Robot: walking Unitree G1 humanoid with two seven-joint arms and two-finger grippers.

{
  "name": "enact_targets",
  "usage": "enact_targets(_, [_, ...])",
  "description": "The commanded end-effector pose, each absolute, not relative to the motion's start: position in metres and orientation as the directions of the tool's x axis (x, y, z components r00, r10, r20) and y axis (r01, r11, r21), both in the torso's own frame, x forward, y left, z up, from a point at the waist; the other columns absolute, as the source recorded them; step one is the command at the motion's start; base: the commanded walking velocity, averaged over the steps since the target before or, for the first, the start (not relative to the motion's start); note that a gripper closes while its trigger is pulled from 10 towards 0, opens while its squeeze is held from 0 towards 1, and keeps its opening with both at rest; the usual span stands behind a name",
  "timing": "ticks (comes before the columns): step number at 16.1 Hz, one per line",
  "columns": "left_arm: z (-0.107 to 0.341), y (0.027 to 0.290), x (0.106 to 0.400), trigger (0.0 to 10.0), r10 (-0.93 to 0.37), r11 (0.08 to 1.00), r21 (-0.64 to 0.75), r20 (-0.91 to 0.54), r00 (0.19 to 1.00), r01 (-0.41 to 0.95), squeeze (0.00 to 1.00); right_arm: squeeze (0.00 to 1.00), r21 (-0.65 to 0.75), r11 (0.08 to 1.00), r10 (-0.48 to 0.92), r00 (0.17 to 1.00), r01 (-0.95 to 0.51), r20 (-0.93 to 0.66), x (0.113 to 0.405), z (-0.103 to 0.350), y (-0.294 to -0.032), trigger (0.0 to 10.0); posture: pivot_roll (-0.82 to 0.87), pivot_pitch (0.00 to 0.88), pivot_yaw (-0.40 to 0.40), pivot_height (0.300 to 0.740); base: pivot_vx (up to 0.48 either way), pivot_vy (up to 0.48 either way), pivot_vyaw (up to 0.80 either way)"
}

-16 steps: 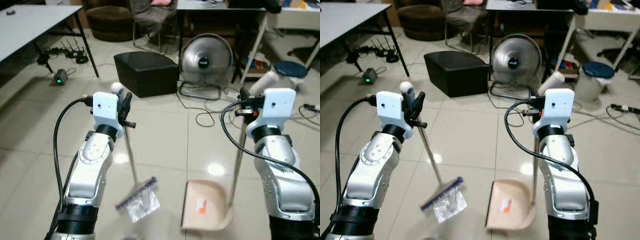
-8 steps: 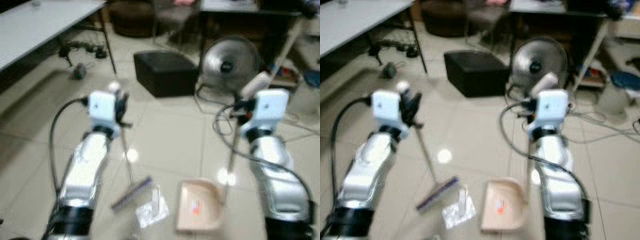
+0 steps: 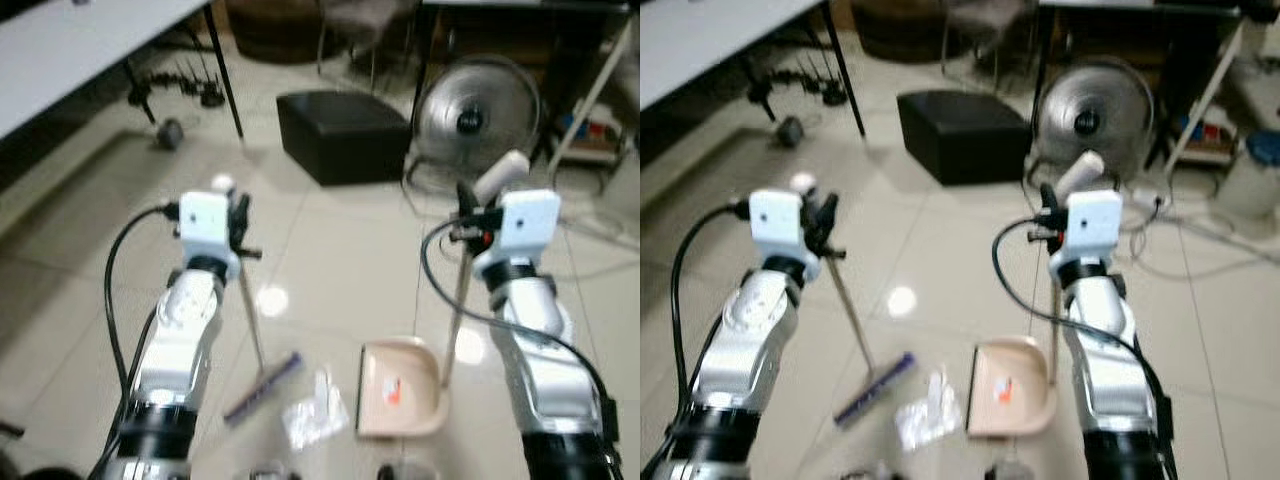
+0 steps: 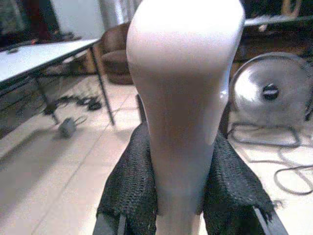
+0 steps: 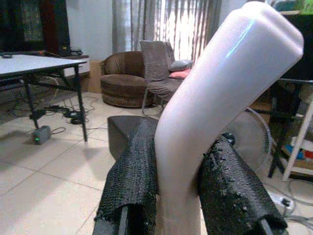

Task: Sweep floor

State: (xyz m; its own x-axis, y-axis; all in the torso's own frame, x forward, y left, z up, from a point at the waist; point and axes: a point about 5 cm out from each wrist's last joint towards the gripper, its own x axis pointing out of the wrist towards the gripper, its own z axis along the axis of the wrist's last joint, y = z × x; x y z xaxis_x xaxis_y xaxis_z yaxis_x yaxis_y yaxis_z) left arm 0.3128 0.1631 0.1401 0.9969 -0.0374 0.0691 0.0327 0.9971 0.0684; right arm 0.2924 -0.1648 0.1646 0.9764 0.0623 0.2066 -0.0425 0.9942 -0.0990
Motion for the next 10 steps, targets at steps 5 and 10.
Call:
enact_targets(5, [0.143, 0.179, 0.327, 10.0, 0.135, 0.991, 0.0, 0.177, 0.975, -0.137, 0.0, 0.0, -0.229, 0.973, 0.112, 0.95, -0.044, 0.293, 0.305, 0.163, -0.166, 10.0, 0.08, 0.272, 0.15, 0.74, 0.0, 0.0, 0.0])
enact_targets(10, [0.151, 0.174, 0.341, 10.0, 0.123, 0.992, -0.026, 0.283, 0.951, -0.121, 0.0, 0.0, -0.285, 0.958, 0.138, 0.922, -0.032, 0.361, 0.318, 0.161, -0.166, 10.0, 0.13, 0.344, 0.176, 0.74, 0.0, 0.0, 0.0])
